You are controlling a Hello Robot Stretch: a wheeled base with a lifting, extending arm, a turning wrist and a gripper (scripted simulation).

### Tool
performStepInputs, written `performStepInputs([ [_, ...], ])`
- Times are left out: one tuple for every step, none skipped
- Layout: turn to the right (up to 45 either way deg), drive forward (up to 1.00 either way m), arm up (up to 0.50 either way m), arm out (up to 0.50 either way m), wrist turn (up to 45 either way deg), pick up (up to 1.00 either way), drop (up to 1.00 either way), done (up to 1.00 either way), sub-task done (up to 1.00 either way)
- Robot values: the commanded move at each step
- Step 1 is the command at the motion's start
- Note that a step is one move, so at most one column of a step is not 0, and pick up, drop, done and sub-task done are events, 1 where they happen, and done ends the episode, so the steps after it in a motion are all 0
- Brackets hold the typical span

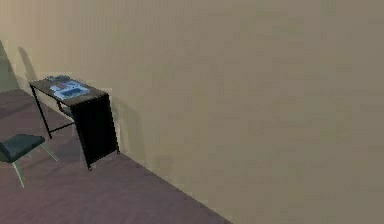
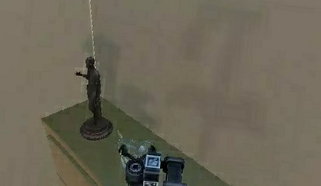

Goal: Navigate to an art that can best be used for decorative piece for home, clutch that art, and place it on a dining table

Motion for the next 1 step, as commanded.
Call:
performStepInputs([
  [0.0, 0.00, 0.10, 0.00, 0.0, 0.00, 0.00, 0.00, 0.00],
])
